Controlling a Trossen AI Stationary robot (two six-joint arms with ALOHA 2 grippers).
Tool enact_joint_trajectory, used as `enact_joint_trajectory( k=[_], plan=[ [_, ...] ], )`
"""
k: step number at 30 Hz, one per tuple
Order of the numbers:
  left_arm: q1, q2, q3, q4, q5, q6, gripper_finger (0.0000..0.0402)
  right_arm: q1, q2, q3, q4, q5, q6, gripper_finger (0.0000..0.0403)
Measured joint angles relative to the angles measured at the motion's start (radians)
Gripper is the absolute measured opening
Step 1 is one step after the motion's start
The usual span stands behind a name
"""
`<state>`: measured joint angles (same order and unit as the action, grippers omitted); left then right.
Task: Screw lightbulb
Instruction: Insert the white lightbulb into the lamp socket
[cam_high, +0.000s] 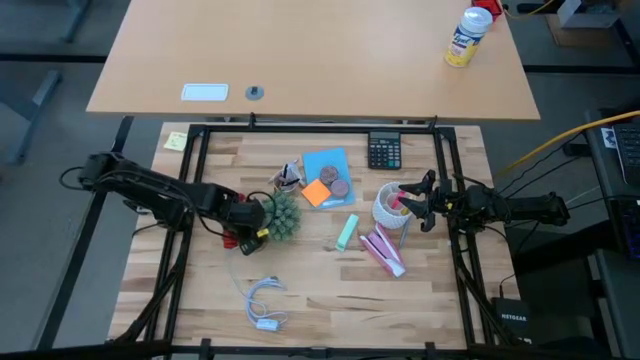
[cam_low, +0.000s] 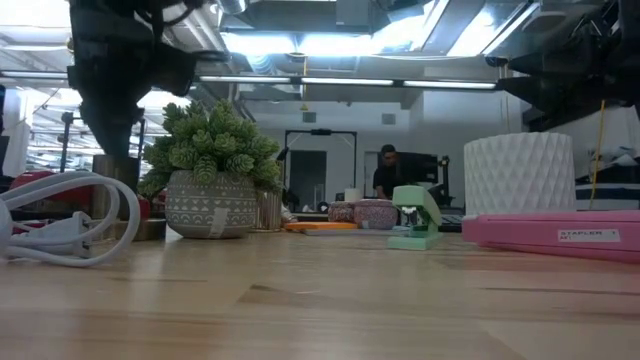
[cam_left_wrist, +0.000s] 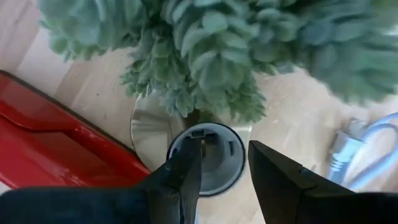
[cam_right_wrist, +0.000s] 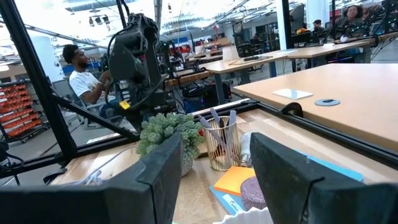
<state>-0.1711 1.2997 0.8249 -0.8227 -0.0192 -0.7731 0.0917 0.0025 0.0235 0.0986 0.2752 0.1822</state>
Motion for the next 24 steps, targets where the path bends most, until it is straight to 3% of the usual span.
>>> enact_joint_trajectory(
  k=[10, 20, 24],
  plan=[
    [-0.003, 0.109, 0.004, 0.079, 0.054, -0.004, 0.0118, 0.0, 0.0, 0.0, -0.004, 0.0, 0.0, 0.0193],
    [-0.076, 0.116, 0.031, 0.105, 0.082, -0.058, 0.0016, 0.0, 0.0, 0.0, -0.004, 0.0, 0.0, 0.0193],
    [-0.114, 0.117, 0.047, 0.12, 0.083, -0.101, 0.0018, 0.0, 0.0, 0.0, -0.003, 0.0, 0.0, 0.0193]
  ],
)
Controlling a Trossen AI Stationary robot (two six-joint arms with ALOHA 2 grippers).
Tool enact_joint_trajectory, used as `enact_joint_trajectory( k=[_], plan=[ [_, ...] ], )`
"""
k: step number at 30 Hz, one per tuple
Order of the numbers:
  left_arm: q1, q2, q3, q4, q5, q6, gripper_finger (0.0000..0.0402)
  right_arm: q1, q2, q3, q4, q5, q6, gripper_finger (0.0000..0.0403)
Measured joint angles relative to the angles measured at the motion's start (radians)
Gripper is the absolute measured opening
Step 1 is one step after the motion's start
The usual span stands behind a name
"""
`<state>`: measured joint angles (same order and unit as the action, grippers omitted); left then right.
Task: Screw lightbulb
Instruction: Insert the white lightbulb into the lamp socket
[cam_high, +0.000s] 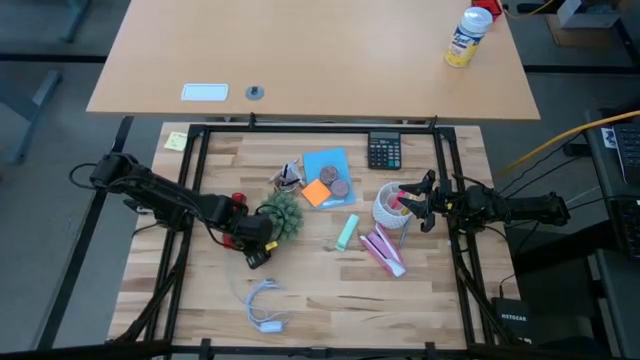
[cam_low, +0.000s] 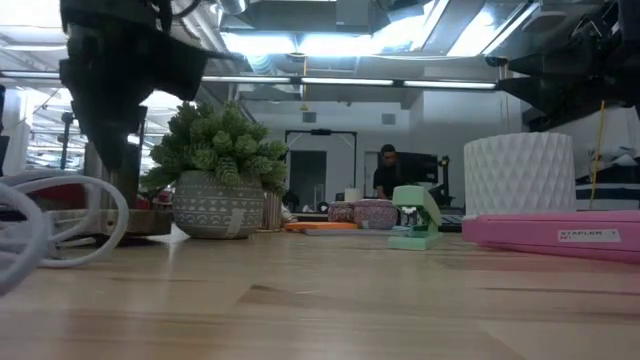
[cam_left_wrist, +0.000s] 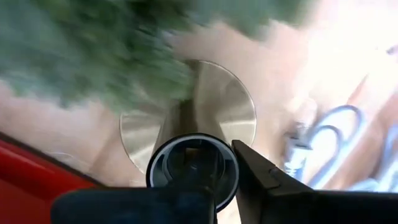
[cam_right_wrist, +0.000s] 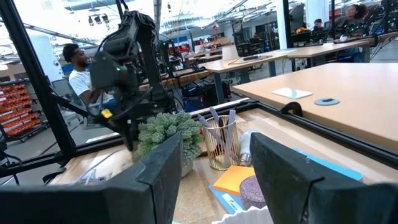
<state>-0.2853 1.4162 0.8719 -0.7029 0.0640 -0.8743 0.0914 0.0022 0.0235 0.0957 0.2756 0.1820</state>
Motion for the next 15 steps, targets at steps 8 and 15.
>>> enact_joint_trajectory(
  k=[8, 15],
  plan=[
    [-0.066, 0.002, 0.011, 0.324, -0.01, -0.009, 0.0013, 0.0, 0.0, 0.0, 0.0, 0.0, 0.0, 0.0193],
    [-0.055, 0.018, 0.012, 0.582, -0.127, 0.007, 0.0018, 0.0, 0.0, 0.0, 0.0, 0.0, 0.0, 0.0193]
  ],
)
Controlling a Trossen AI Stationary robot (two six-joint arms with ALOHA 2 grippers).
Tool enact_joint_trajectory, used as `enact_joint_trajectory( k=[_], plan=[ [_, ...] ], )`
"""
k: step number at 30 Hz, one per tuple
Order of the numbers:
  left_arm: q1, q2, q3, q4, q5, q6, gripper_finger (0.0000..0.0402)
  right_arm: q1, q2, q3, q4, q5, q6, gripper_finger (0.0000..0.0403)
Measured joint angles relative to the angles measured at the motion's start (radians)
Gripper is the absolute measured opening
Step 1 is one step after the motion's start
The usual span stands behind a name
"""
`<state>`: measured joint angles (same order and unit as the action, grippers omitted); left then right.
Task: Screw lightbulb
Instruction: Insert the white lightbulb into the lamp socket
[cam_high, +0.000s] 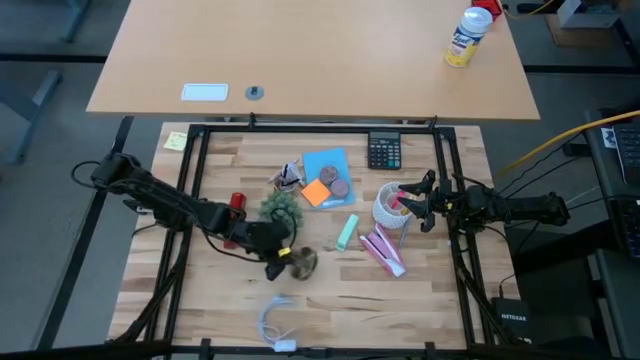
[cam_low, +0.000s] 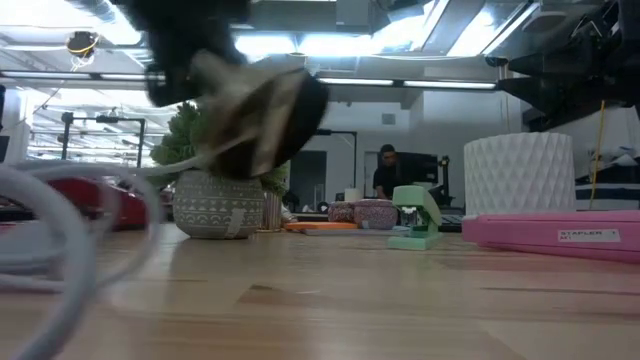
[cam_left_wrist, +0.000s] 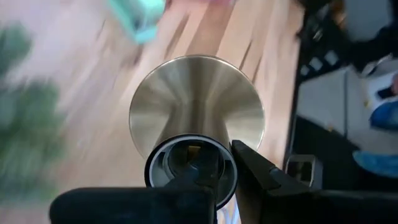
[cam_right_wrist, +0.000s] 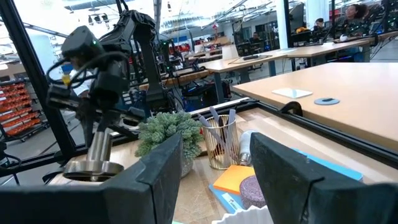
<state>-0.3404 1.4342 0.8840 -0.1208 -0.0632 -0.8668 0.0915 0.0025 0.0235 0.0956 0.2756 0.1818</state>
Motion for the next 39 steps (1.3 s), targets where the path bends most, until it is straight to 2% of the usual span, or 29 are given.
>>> enact_joint_trajectory(
  k=[6, 10, 13, 18, 22, 31, 39],
  plan=[
    [0.063, 0.089, 0.002, 0.186, -0.005, 0.065, 0.0014, 0.0, 0.0, 0.0, 0.001, 0.0, 0.0, 0.0193],
    [0.12, 0.157, 0.029, 0.18, -0.037, 0.064, 0.0017, 0.0, 0.0, 0.0, 0.001, 0.0, 0.0, 0.0193],
    [0.166, 0.186, 0.064, 0.118, -0.074, 0.077, 0.0019, 0.0, 0.0, 0.0, 0.0, 0.0, 0.0, 0.0193],
    [0.227, 0.193, 0.154, -0.156, -0.099, 0.11, 0.0015, 0.0, 0.0, 0.0, -0.001, 0.0, 0.0, 0.0193],
    [0.247, 0.193, 0.205, -0.305, -0.1, 0.126, 0.0022, 0.0, 0.0, 0.0, -0.003, 0.0, 0.0, 0.0193],
    [0.215, 0.193, 0.211, -0.341, -0.097, 0.134, 0.0024, 0.0, 0.0, 0.0, -0.027, 0.0, 0.0, 0.0193],
    [0.196, 0.22, 0.211, -0.33, -0.094, 0.134, 0.0053, 0.0, 0.0, 0.0, -0.027, 0.0, 0.0, 0.0193]
  ],
)
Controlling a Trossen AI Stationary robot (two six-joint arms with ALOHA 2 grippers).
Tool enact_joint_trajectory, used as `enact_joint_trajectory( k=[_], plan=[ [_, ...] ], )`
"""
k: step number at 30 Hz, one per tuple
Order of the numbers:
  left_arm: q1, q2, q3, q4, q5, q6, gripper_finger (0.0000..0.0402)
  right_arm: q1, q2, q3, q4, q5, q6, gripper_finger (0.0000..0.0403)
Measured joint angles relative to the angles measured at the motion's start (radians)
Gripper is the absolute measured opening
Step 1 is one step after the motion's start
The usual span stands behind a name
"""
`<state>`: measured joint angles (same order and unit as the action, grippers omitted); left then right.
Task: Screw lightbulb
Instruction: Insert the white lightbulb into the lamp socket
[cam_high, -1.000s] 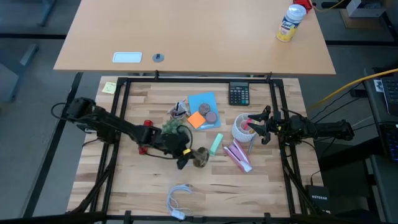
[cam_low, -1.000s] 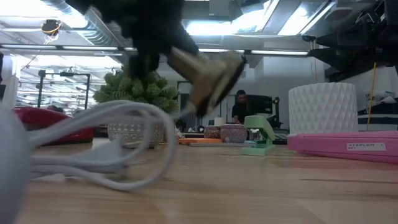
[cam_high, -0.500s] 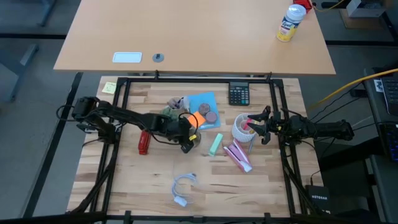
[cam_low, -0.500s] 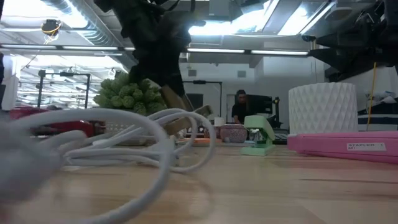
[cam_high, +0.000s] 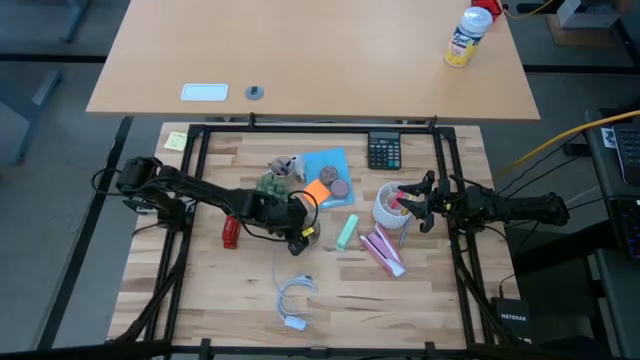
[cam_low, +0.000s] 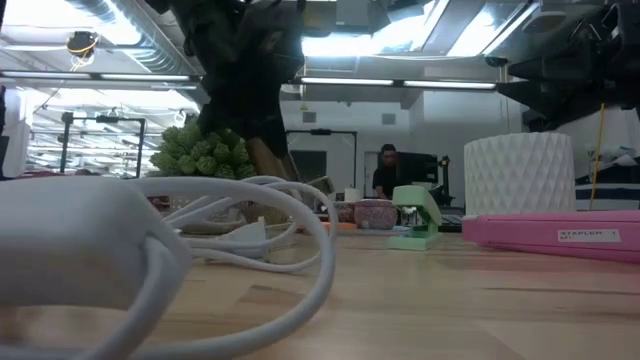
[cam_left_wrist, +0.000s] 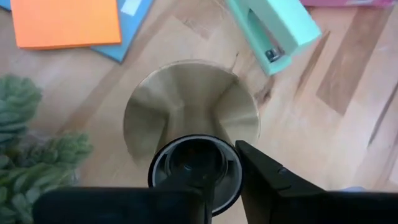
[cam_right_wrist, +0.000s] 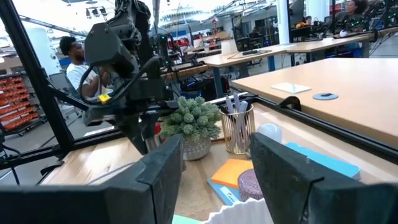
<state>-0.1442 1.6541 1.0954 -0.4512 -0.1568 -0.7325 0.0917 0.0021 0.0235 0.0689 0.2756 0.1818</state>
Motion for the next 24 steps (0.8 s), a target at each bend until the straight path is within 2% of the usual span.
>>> enact_joint_trajectory(
  k=[7, 17, 24],
  plan=[
    [0.001, 0.046, 0.0, 0.093, 0.038, 0.0, 0.0074, 0.0, 0.0, 0.0, -0.014, 0.0, 0.0, 0.0193],
    [0.024, 0.039, 0.0, 0.244, 0.041, 0.0, 0.0133, 0.0, 0.0, 0.0, -0.002, -0.007, 0.042, 0.0193],
    [0.056, 0.005, 0.0, 0.375, 0.042, 0.0, 0.0139, 0.0, 0.0, 0.0, 0.232, -0.008, 0.047, 0.0193]
  ],
)
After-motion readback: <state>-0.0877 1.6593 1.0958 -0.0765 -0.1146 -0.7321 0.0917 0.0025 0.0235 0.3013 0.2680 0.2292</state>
